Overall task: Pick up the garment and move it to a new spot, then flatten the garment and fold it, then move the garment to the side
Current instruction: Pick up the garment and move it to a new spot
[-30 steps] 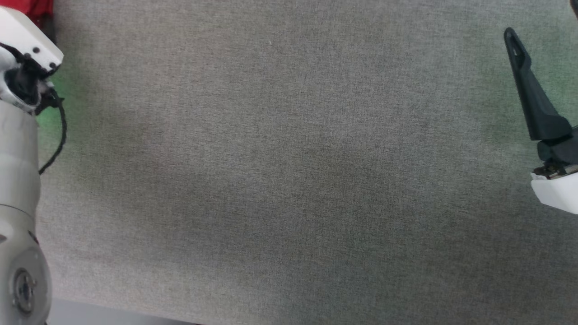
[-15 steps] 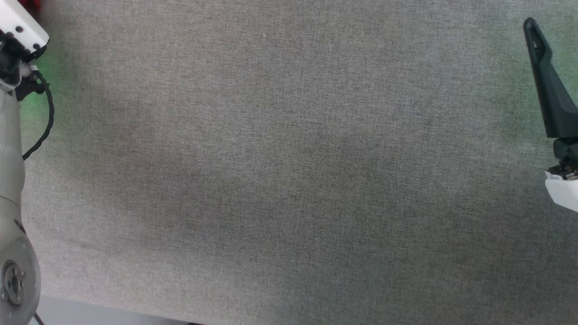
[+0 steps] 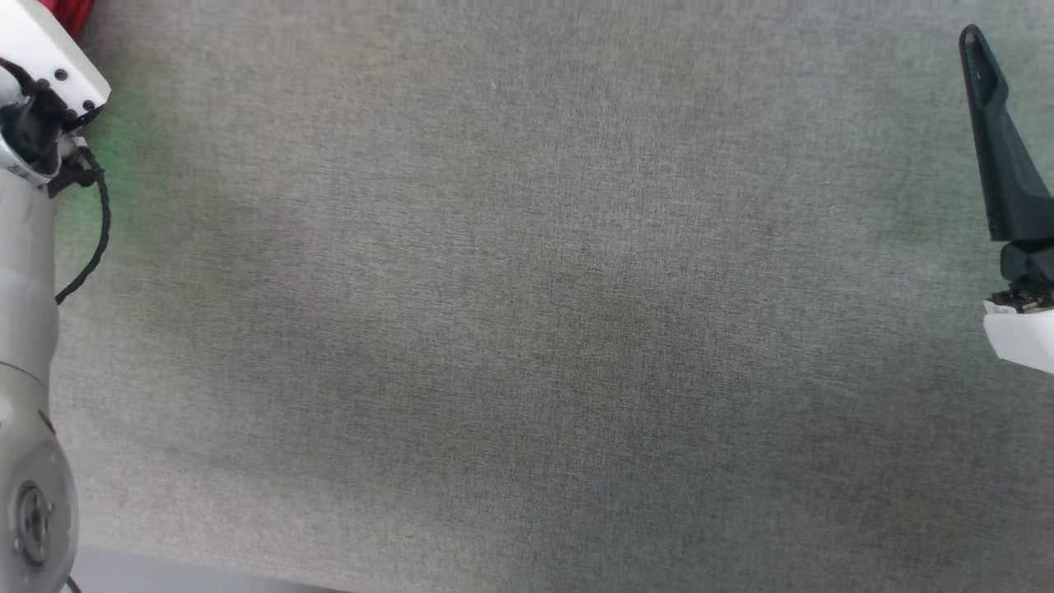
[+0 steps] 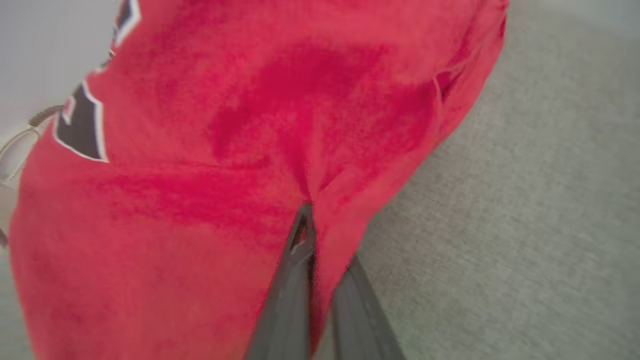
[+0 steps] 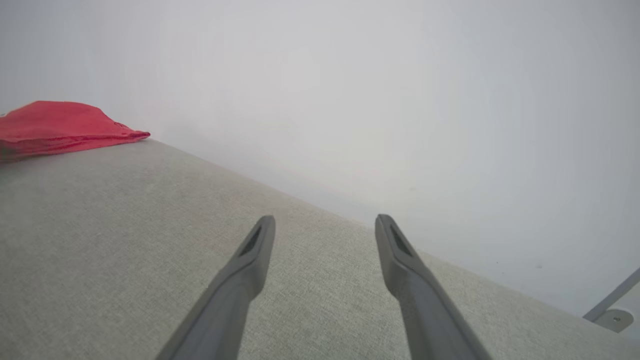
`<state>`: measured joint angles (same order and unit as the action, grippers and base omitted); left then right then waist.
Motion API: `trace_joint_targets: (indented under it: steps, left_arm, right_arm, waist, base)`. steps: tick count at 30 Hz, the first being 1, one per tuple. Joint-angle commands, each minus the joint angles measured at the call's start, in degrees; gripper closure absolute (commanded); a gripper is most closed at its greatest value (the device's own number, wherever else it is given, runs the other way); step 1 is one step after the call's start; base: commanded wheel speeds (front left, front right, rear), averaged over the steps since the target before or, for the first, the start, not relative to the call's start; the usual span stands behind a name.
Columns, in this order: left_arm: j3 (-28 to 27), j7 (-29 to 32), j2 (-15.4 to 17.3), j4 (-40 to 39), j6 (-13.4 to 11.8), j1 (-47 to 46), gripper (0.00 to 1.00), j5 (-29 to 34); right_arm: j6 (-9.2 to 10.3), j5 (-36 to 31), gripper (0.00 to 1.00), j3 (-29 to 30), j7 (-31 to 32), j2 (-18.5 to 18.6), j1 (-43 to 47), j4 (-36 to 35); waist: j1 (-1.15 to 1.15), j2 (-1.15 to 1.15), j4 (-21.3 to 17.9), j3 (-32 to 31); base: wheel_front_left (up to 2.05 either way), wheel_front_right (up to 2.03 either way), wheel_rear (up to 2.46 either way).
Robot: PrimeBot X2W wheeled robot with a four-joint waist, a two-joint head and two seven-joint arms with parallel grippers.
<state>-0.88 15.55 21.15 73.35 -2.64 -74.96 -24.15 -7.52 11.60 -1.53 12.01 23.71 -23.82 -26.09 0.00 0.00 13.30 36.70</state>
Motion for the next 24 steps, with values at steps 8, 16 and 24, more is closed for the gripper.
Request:
trace_joint_targets:
  steps: [8, 16, 24]
  left_arm:
    - [1.99, -3.92, 2.12, -1.44, 1.65, -2.08, 1.0, 1.74]
    - [4.86, -7.15, 3.98, -3.83, 3.76, -4.88, 1.0, 3.77]
    - [8.07, -9.61, 5.19, -7.32, 6.34, -7.97, 1.0, 5.93]
  right_arm:
    - [0.06, -0.22, 0.0, 0.33, -3.32, -3.22, 2.19, 3.55]
    - [0.06, -0.34, 0.0, 0.91, -6.49, -6.08, 4.06, 6.67]
    - [0.05, -0.67, 0.0, 1.74, -9.54, -8.79, 5.89, 9.52]
  waist:
    - [0.0, 0.0, 0.27, -6.37]
    - [0.0, 0.0, 0.46, -11.87]
    - [0.0, 0.0, 0.69, -16.9]
  base:
    - [0.0, 0.0, 0.0]
    - [0.0, 0.0, 0.0]
    - [0.0, 0.0, 0.0]
